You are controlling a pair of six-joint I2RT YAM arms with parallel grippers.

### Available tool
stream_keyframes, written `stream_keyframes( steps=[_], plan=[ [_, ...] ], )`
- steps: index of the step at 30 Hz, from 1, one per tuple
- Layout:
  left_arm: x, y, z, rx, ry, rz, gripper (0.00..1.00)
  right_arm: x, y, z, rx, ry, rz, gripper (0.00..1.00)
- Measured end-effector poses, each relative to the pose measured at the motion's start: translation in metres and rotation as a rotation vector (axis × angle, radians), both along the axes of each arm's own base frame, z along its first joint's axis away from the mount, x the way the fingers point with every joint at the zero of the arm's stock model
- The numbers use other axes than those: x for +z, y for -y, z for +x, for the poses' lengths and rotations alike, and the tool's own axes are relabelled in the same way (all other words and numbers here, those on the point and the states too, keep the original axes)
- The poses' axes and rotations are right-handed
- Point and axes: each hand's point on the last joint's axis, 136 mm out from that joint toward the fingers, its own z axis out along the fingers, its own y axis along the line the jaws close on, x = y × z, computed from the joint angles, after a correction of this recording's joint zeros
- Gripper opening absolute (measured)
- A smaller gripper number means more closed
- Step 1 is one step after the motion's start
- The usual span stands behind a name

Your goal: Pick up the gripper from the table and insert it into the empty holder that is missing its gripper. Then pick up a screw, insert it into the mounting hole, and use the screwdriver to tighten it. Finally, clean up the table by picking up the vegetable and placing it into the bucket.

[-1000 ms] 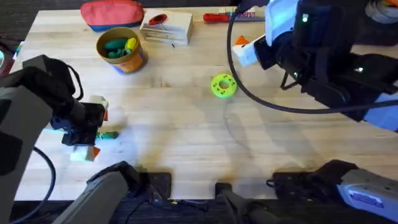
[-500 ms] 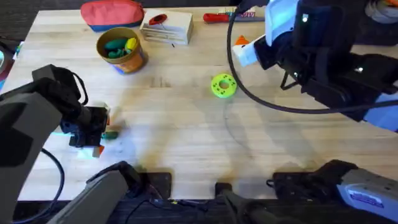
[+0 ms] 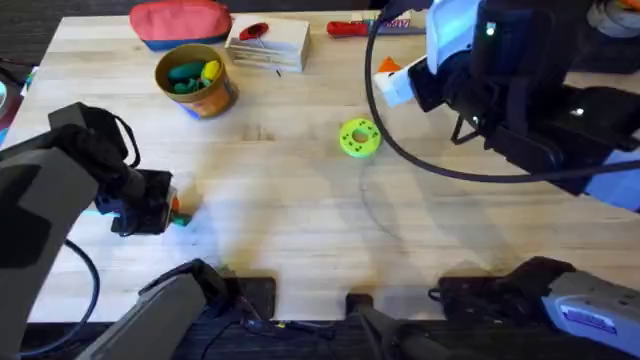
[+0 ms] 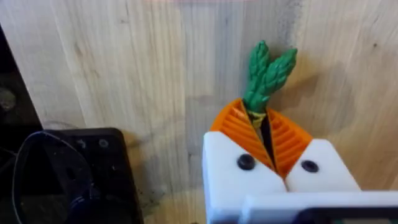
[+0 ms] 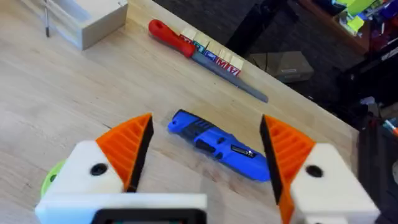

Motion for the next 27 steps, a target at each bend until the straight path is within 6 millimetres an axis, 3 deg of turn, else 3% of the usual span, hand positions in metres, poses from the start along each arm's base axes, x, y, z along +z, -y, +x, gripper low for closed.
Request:
stream_keyframes(
  steps=[3, 18, 22, 23, 27],
  plan=[
    [0.003, 0.006, 0.008, -0.029, 0.032, -0.04, 0.031, 0.0, 0.0, 0.0, 0.0, 0.0, 0.0, 0.992],
    [0.107, -0.014, 0.133, -0.257, 0.528, 0.063, 0.031, 0.0, 0.0, 0.0, 0.0, -0.001, 0.0, 0.992],
    [0.125, -0.003, 0.16, -0.337, 0.634, 0.096, 0.031, -0.001, 0.0, 0.0, 0.0, -0.004, -0.002, 0.992],
    [0.142, 0.009, 0.182, -0.405, 0.725, 0.129, 0.031, -0.001, 0.0, 0.0, 0.0, -0.004, -0.002, 0.992],
    [0.159, 0.023, 0.202, -0.464, 0.809, 0.161, 0.031, -0.001, 0.0, 0.0, 0.0, -0.004, -0.002, 0.992]
  ],
)
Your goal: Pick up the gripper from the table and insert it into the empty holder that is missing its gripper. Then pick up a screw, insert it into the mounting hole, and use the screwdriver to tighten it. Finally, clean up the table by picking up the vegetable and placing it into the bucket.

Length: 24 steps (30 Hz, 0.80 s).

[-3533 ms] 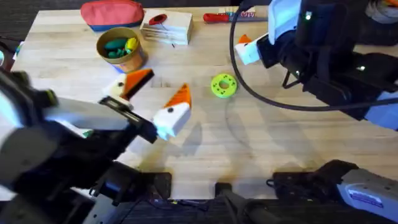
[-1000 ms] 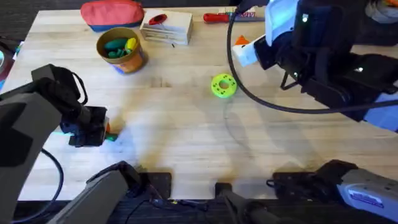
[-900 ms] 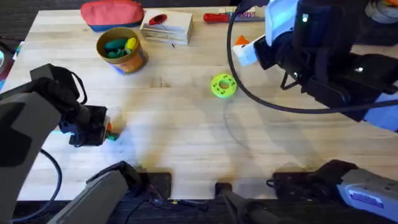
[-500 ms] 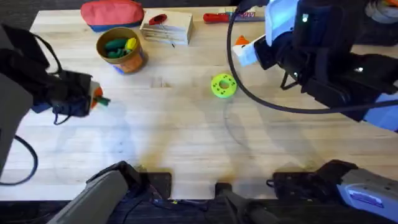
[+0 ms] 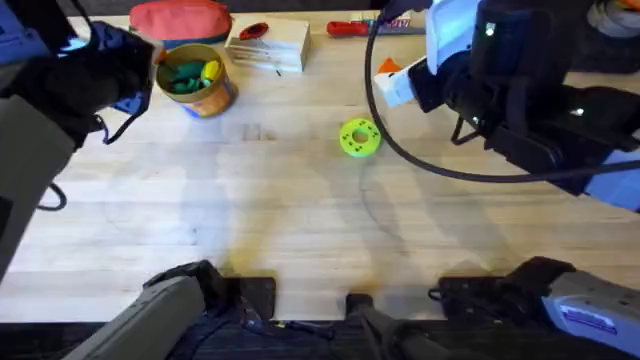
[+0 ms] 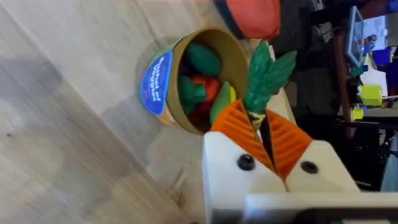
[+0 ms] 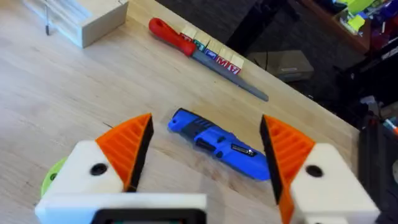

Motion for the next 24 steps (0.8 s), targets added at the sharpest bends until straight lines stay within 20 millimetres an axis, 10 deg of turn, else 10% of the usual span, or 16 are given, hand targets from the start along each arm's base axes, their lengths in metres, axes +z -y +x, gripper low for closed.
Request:
stream_keyframes(
  steps=[8, 16, 24],
  plan=[
    [-0.033, 0.006, 0.037, -0.027, -0.025, 0.018, 0.034, 0.0, 0.0, 0.0, 0.0, 0.0, 0.0, 0.992],
    [-0.044, 0.003, 0.042, -0.025, -0.045, 0.023, 0.791, 0.0, 0.0, 0.0, 0.0, 0.0, 0.0, 0.992],
    [-0.037, 0.013, 0.041, -0.152, -0.072, 0.092, 0.948, -0.001, 0.0, -0.001, -0.003, -0.007, 0.004, 0.992]
  ],
)
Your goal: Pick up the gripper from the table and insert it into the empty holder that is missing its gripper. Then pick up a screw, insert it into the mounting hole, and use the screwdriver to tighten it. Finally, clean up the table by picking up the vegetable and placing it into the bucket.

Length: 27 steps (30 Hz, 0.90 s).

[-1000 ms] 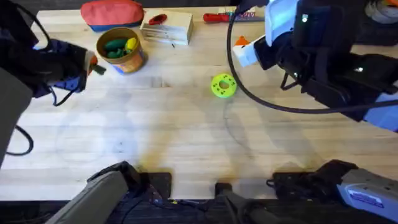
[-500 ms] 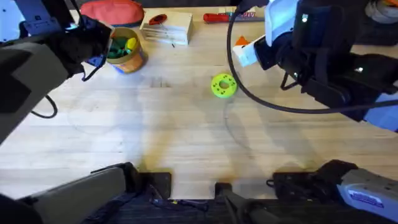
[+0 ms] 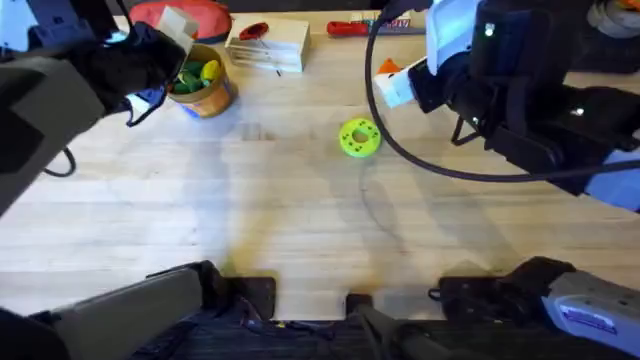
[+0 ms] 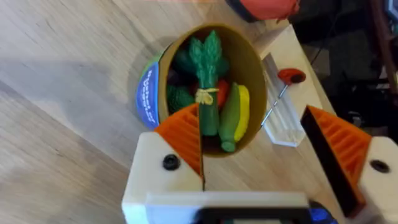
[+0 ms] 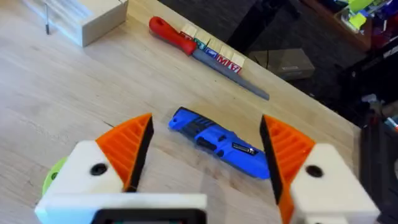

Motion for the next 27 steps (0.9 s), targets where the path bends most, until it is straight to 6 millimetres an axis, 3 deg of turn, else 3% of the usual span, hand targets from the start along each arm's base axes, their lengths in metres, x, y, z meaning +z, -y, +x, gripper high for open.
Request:
stream_keyframes(
  steps=[2, 7, 9, 12, 17, 18, 20, 27],
  plan=[
    [0.009, 0.004, -0.003, -0.049, -0.019, 0.028, 0.949, -0.004, 0.001, -0.002, -0.005, -0.019, 0.002, 0.992],
    [0.06, 0.011, -0.011, -0.189, 0.013, 0.158, 0.948, -0.016, 0.009, -0.016, -0.026, -0.146, -0.034, 0.991],
    [0.082, 0.019, -0.017, -0.276, 0.042, 0.226, 0.951, -0.011, 0.013, -0.023, -0.035, -0.193, -0.047, 0.991],
    [0.1, 0.034, -0.034, -0.415, 0.066, 0.305, 0.951, 0.005, 0.02, -0.035, -0.058, -0.242, -0.04, 0.992],
    [0.104, 0.066, -0.07, -0.691, 0.073, 0.429, 0.952, 0.037, 0.034, -0.06, -0.109, -0.289, 0.012, 0.991],
    [0.109, 0.087, -0.088, -0.84, 0.103, 0.516, 0.952, 0.052, 0.043, -0.076, -0.136, -0.288, 0.057, 0.99],
    [0.116, 0.113, -0.113, -0.993, 0.152, 0.603, 0.952, 0.063, 0.055, -0.095, -0.182, -0.281, 0.14, 0.99],
    [0.111, 0.124, -0.136, -1.082, 0.135, 0.618, 0.952, 0.072, 0.068, -0.118, -0.246, -0.271, 0.263, 0.991]
  ],
)
